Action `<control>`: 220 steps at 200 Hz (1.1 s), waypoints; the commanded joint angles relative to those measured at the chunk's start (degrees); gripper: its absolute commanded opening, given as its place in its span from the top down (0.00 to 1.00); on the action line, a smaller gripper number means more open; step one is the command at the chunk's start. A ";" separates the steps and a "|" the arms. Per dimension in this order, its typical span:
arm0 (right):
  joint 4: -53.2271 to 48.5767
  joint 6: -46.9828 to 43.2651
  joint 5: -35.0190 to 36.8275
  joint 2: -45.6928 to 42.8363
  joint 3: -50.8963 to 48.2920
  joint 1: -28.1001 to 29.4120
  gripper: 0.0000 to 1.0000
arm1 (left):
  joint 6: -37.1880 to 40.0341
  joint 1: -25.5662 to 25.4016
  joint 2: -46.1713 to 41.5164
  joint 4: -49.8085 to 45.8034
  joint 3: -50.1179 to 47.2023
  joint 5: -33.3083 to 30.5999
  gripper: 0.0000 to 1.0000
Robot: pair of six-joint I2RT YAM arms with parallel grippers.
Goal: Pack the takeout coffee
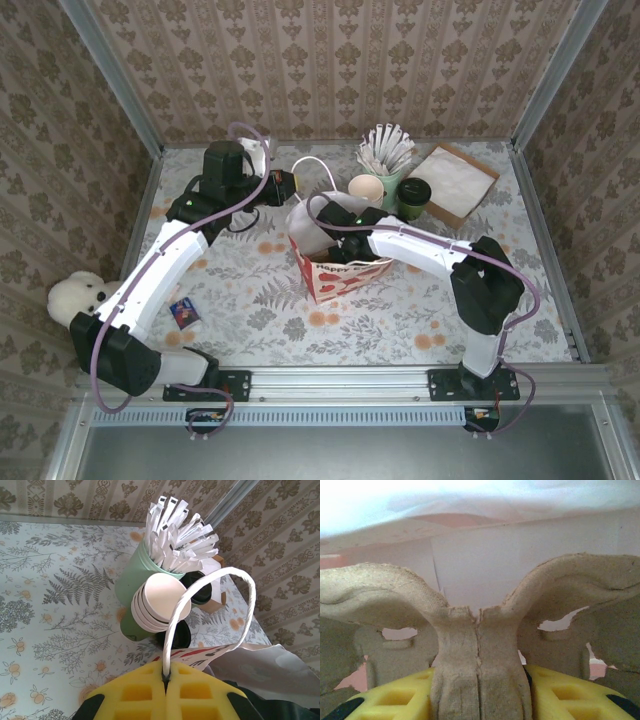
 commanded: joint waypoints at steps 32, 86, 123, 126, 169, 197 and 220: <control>0.08 1.86 1.69 3.23 -0.49 0.28 0.47 | -2.51 0.37 -0.16 1.70 1.28 3.63 1.00; 4.16 -0.63 -1.90 -2.20 2.57 0.37 0.35 | -2.51 0.39 2.14 3.24 0.68 5.12 1.00; 8.43 -5.48 -7.35 -3.55 3.88 0.27 0.21 | -1.33 1.96 5.68 0.54 4.16 6.75 1.00; 8.76 -5.82 -7.70 -3.53 3.84 0.31 0.19 | -1.35 1.98 5.93 0.62 4.18 6.99 1.00; 15.78 -17.48 -16.53 -8.16 -1.36 0.24 0.09 | -0.06 2.46 7.19 -1.77 5.45 7.76 1.00; 11.99 -28.14 -23.09 -6.56 1.40 -0.07 0.09 | 0.34 2.75 7.86 -1.09 5.49 9.01 1.00; 10.00 -36.16 -30.52 -4.11 2.10 -0.72 0.11 | 0.96 2.75 8.19 2.36 4.47 12.79 1.00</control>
